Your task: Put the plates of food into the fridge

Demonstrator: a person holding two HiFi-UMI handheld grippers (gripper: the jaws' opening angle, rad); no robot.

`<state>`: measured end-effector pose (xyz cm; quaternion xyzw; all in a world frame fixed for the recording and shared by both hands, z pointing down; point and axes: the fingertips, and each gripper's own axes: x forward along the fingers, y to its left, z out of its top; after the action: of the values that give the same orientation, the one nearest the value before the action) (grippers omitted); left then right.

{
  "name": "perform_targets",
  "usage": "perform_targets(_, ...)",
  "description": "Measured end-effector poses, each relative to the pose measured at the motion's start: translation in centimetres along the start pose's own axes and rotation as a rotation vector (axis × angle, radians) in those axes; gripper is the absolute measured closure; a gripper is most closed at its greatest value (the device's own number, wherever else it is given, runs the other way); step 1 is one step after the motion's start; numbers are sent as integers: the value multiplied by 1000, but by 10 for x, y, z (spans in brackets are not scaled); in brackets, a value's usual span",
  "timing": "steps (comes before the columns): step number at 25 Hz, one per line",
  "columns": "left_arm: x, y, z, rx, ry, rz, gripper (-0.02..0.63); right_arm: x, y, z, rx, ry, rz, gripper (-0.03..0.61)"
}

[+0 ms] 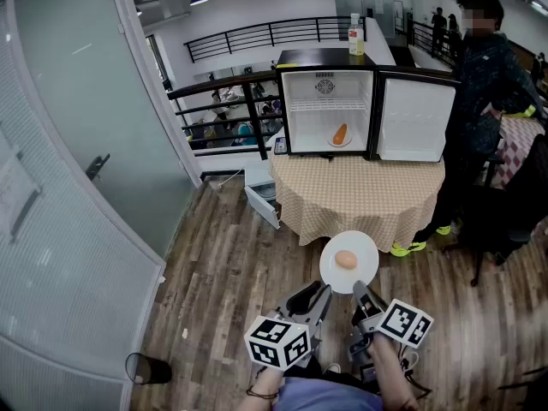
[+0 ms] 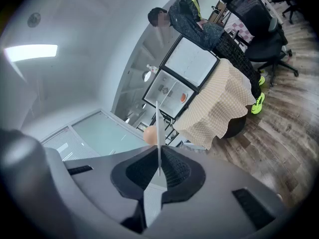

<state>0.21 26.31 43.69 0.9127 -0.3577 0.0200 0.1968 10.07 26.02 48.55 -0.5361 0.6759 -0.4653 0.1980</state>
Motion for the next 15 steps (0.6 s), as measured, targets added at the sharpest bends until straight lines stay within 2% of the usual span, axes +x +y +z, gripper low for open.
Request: perform_targets(15,7,-9,-4,-1,13,-7,511,-2,-6,3,41,8,34,552)
